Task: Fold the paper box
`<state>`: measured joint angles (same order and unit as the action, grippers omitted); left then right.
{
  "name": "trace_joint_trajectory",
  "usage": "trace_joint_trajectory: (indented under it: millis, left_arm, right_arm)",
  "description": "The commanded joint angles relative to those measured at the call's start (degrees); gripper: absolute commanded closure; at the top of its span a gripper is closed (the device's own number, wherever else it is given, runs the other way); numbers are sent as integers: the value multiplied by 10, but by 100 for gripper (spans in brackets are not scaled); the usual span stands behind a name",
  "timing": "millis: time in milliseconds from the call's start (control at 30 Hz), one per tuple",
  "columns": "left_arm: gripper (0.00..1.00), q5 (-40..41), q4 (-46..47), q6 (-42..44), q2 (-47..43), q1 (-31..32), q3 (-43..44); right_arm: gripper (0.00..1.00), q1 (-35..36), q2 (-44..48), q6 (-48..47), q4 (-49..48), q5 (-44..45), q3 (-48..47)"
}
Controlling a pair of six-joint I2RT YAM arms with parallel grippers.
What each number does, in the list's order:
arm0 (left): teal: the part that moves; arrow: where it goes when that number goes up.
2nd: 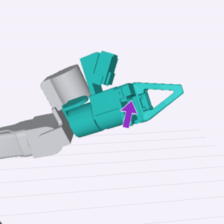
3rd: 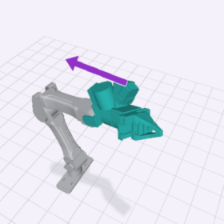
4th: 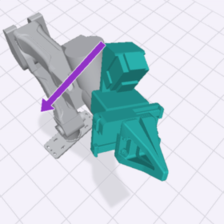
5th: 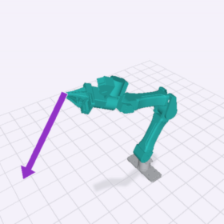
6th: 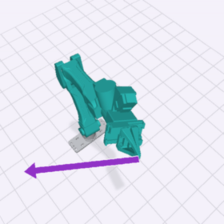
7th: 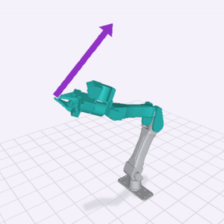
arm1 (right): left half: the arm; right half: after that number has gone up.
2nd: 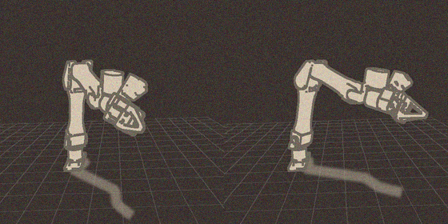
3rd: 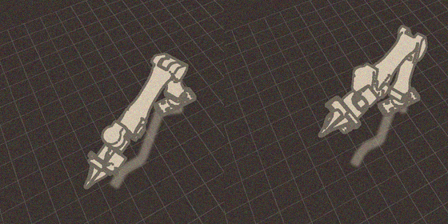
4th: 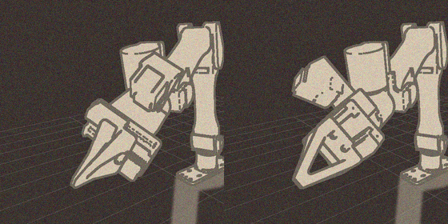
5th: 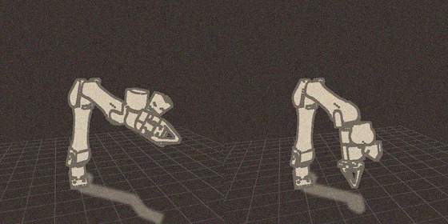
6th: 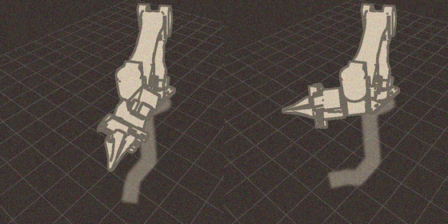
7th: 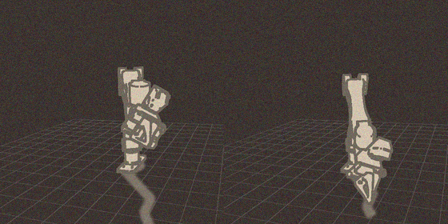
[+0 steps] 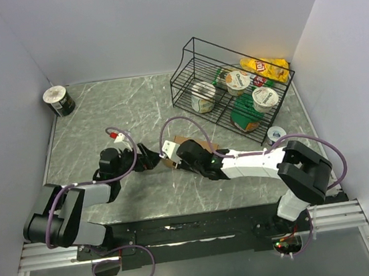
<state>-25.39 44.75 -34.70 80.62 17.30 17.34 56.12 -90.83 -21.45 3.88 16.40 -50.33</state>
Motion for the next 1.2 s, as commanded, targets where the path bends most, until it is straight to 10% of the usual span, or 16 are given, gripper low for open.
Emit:
trace_joint_trajectory:
  millis: [0,133,600,1167]
  left_arm:
    - [1,-26,35,14,-18,-6,-1]
    - [2,-46,10,51,-20,-6,9]
    - [2,-58,2,66,-11,-6,19]
    - [19,-51,122,-19,172,-2,71]
  right_arm:
    - [52,0,-1,27,32,10,-6]
    - [1,-28,37,45,84,-69,-44]
    - [0,-146,23,29,230,-341,-195]
    - [0,-212,-59,63,223,-299,-225]
